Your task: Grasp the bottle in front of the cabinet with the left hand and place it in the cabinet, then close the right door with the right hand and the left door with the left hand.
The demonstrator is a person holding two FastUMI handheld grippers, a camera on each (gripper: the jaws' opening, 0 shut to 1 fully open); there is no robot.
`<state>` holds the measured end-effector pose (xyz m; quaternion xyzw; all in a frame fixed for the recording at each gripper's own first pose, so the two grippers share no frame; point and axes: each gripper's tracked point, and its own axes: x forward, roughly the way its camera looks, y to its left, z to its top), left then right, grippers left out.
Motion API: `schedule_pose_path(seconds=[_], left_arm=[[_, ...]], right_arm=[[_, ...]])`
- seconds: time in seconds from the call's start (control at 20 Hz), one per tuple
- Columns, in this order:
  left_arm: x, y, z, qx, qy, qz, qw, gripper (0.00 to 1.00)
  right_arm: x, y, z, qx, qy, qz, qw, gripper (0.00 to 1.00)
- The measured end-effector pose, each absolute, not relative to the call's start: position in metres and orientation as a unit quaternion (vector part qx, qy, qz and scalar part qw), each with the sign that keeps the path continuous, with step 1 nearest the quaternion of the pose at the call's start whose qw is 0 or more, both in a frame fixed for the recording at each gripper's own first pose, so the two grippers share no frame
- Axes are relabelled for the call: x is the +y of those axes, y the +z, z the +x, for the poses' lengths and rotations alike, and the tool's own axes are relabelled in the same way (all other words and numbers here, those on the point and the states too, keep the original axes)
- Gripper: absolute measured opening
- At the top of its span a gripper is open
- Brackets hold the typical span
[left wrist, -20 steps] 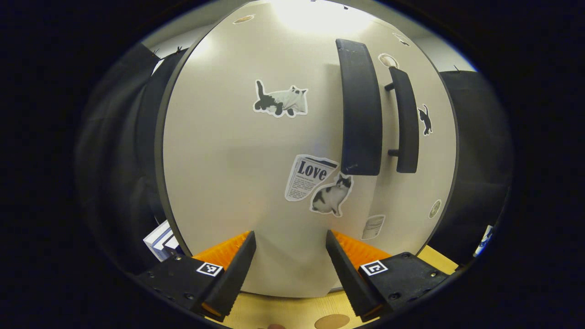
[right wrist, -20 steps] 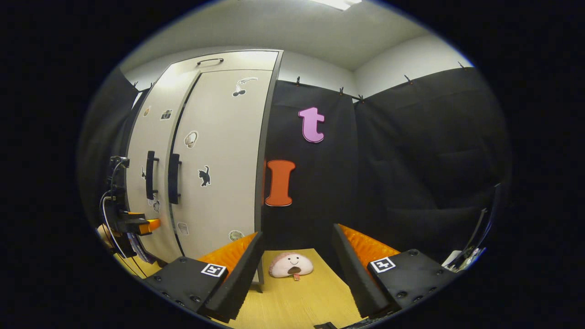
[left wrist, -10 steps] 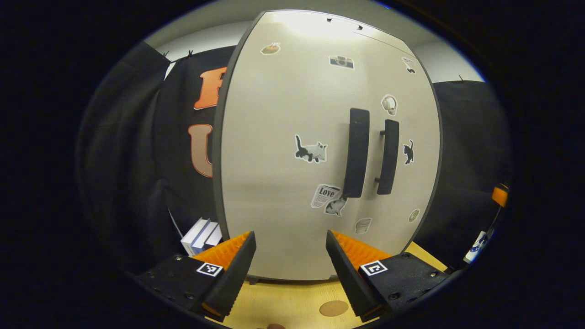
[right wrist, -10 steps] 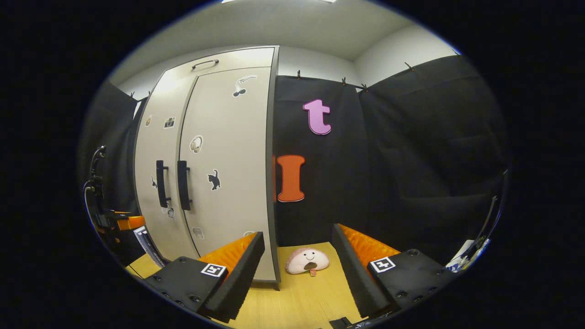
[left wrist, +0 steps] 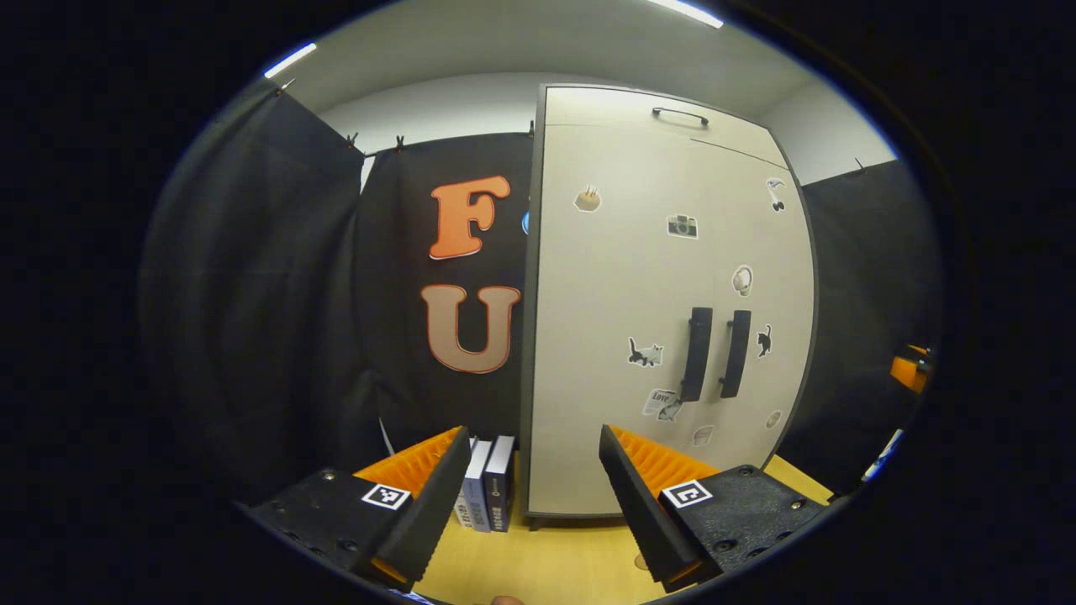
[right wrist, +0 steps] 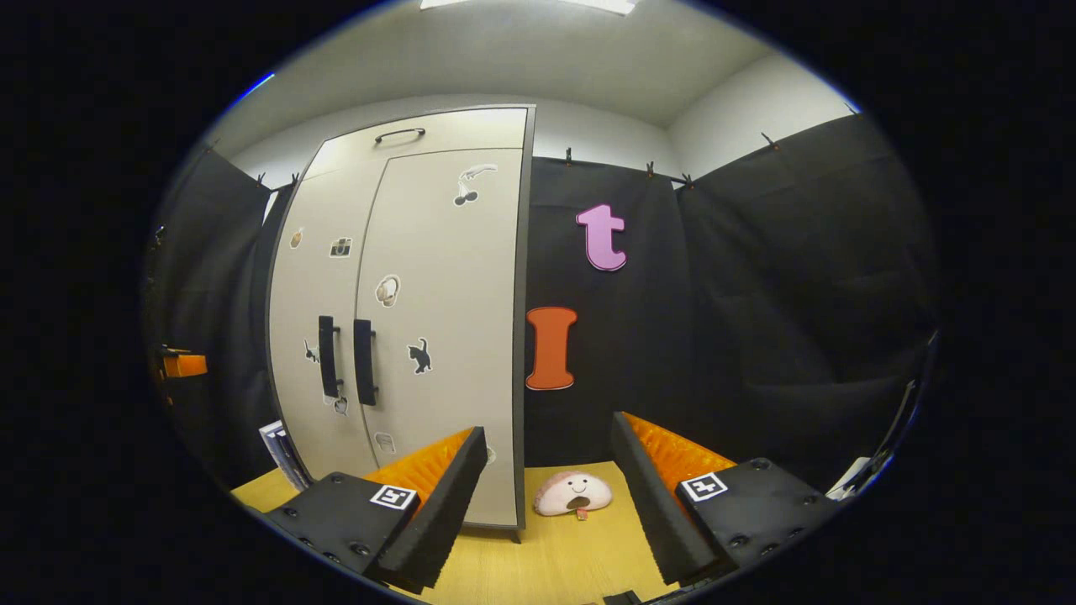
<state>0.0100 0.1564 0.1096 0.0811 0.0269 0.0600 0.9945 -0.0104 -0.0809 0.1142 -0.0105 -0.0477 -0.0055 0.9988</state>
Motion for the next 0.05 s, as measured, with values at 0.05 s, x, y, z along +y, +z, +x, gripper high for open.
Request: schedule_pose_path(seconds=[0.05], left_arm=[[0.1607,0.1156,0.0003,0.024,0.064,0.078,0.995,0.94]], right_arm=[[-0.0803,0.1171,-0.0105,-0.051,-0.005,-0.012,0.999,0.89]])
